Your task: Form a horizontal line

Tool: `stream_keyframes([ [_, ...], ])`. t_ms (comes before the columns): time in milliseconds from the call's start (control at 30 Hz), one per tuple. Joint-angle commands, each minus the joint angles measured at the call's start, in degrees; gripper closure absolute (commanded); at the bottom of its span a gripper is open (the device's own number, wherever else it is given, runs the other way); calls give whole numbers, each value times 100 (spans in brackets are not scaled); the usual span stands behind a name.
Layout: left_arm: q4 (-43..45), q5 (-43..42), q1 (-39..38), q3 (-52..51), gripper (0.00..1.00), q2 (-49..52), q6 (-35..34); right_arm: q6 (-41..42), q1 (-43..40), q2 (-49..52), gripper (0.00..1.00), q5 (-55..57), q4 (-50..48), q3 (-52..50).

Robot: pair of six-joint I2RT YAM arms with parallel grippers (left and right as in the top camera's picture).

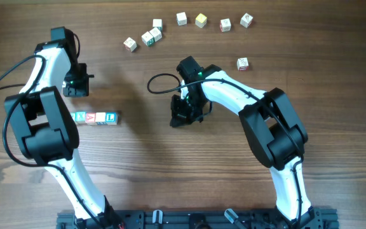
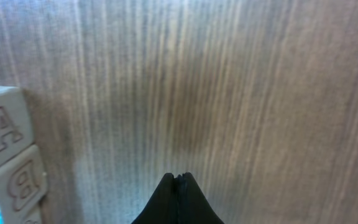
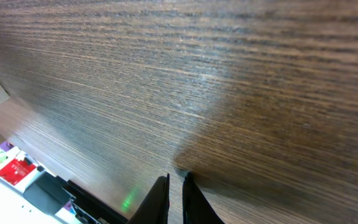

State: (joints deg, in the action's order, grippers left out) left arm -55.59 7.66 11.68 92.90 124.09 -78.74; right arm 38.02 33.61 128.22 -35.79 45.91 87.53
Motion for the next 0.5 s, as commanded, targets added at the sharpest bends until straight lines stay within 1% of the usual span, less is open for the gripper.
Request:
stream_keyframes([
  [0,-251,122,-7,-35,96,55,-24,146,-57,444,89,1606,4,-249],
  [133,-435,122,0,-35,96,55,-37,269,-57,444,89,1604,11,-249],
  [467,-966,125,0,-35,96,55,-39,269,-57,444,89,1604,17,-249],
])
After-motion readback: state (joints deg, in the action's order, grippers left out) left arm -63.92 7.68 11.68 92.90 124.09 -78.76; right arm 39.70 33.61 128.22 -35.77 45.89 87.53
